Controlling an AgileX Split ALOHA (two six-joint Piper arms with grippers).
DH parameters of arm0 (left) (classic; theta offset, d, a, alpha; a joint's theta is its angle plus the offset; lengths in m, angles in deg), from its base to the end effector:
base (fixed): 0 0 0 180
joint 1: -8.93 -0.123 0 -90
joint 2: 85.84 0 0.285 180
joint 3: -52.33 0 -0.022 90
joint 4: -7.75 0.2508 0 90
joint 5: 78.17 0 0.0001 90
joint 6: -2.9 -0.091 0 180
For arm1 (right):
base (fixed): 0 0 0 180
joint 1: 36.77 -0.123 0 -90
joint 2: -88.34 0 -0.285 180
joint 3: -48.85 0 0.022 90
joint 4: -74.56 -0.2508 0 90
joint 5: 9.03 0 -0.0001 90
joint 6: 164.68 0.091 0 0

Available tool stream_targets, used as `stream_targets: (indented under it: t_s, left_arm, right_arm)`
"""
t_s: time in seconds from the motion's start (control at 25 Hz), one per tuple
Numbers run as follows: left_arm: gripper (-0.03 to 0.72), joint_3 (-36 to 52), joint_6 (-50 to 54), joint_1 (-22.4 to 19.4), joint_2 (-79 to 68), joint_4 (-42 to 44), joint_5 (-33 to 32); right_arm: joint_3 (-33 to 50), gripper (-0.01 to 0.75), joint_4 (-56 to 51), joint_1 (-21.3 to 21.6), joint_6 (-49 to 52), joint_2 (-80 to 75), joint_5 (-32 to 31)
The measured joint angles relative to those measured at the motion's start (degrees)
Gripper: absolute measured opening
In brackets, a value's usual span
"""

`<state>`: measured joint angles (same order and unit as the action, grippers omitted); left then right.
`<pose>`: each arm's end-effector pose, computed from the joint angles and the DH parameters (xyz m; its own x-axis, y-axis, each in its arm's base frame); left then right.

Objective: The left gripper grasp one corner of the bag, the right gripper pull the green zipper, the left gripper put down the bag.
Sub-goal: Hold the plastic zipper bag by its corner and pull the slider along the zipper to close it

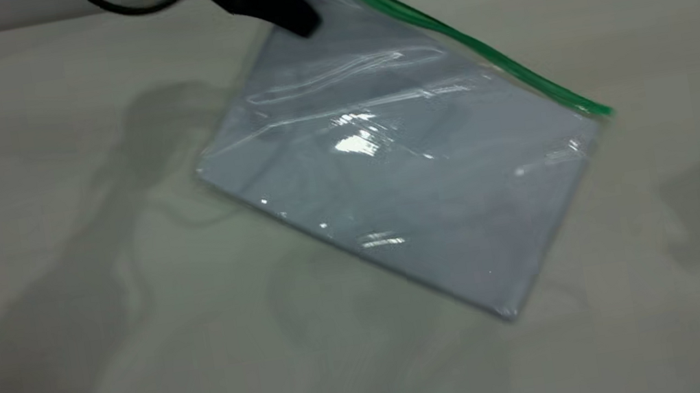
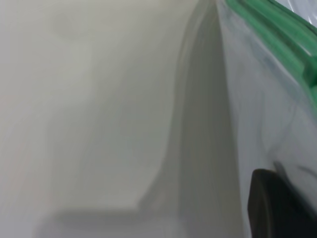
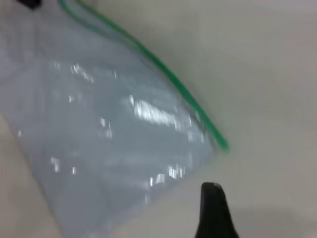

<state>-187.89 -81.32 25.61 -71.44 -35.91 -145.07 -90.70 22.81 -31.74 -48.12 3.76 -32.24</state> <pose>0.5026 -0.2109 0.0807 -0.0686 0.7435 -0.6653 0.9976 0.0585 -0.0375 0.2483 0.0065 0.2146 -0.7111 -0.1693 -0.6824 -0.2969 0.9521 0.0731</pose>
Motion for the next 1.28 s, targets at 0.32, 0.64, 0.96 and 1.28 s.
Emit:
stream_targets:
  t_s: [0.32,0.64,0.96,1.28]
  left_arm:
    - [0.053,0.0,-2.7,5.6,0.0,8.1,0.0]
    - [0.053,0.0,-9.1,8.6,0.0,8.3,0.0]
    - [0.053,0.0,-11.0,9.9,0.0,8.4,0.0]
    - [0.053,0.0,-11.3,9.9,0.0,5.4,0.0]
  right_arm:
    - [-6.7,0.549,-23.3,0.0,-27.1,-14.5,-4.2]
    - [-15.5,0.549,-27.0,-6.3,-37.2,-29.0,-9.9]
    - [-19.7,0.549,-27.5,-12.2,-37.7,-36.9,-10.1]
    - [-20.0,0.549,-32.3,-13.6,-40.3,-41.3,-9.5]
